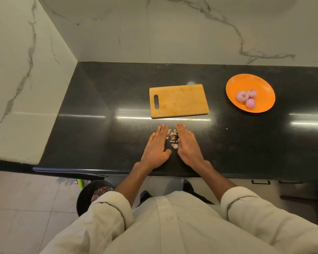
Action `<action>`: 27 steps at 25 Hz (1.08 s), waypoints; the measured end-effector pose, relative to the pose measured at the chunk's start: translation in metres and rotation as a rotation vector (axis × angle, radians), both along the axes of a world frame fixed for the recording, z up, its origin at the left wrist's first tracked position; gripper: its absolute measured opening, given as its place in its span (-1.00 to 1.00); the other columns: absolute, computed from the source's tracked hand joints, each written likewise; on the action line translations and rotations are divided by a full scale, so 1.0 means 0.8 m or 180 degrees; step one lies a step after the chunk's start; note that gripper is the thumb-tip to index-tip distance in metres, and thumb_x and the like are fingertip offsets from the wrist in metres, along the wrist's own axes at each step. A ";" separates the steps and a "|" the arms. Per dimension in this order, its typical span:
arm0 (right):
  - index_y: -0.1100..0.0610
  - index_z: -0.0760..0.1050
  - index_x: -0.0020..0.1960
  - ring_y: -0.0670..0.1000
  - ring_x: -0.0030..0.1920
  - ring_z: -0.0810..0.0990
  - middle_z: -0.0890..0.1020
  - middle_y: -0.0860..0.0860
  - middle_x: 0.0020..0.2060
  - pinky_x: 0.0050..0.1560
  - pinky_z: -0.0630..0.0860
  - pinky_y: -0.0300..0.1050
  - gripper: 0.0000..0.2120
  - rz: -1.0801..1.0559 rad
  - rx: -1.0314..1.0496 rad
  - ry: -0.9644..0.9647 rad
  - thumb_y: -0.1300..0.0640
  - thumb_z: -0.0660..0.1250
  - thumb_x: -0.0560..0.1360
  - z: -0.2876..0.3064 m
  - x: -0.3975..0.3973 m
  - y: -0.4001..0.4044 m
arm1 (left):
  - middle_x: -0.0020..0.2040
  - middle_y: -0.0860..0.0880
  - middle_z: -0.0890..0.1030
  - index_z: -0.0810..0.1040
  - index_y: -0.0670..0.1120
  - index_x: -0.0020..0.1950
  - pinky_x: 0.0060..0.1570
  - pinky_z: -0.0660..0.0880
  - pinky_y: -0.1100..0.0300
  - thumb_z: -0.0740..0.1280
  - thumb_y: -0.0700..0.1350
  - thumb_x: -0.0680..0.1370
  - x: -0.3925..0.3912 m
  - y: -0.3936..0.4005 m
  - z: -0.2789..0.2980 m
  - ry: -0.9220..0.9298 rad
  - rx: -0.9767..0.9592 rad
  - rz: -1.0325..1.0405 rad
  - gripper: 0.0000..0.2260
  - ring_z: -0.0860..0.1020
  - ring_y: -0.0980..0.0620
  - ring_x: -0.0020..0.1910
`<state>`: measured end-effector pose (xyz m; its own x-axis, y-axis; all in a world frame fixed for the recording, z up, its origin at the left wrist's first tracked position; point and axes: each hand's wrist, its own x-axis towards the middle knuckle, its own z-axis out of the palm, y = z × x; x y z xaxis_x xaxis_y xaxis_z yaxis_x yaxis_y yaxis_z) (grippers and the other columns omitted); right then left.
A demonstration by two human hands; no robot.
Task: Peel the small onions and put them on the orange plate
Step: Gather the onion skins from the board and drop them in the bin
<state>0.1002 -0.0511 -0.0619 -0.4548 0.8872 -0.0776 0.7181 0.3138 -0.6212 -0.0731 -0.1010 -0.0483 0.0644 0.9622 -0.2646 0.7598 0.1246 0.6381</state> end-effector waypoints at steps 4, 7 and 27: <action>0.13 0.32 0.62 0.10 0.53 0.44 0.47 0.09 0.53 0.53 0.39 0.09 -0.44 0.0010 0.0043 0.0275 0.34 0.25 0.64 0.014 0.016 -0.019 | 0.75 -0.01 0.12 0.00 0.03 0.77 0.70 0.11 -0.09 0.34 -0.25 0.56 -0.010 -0.013 0.002 -0.0611 -0.0090 0.0046 -0.15 0.08 0.06 0.72; 0.15 0.39 0.55 0.09 0.35 0.53 0.53 0.10 0.37 0.39 0.52 0.09 -0.48 -0.0717 0.0052 -0.0004 0.27 0.40 0.61 0.019 0.035 -0.010 | 0.69 0.00 0.26 0.16 0.02 0.74 0.65 0.27 -0.06 0.42 -0.21 0.60 -0.021 -0.017 0.009 -0.0664 0.0106 0.0363 -0.24 0.23 0.05 0.65; 0.16 0.60 0.31 0.04 0.05 0.56 0.49 0.02 0.16 0.07 0.54 -0.10 -0.59 0.0514 -0.0191 -0.0423 0.33 0.50 0.48 0.035 -0.023 0.055 | 0.13 -0.08 0.50 0.61 -0.08 0.39 0.01 0.42 0.12 0.54 -0.16 0.54 -0.005 0.052 0.026 0.0478 -0.0012 0.0183 -0.58 0.56 -0.11 0.09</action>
<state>0.0817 -0.0073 -0.0338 -0.5728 0.7957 -0.1970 0.7384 0.3965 -0.5455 -0.0771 -0.0597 -0.0276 -0.0314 0.9622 -0.2707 0.8382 0.1729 0.5172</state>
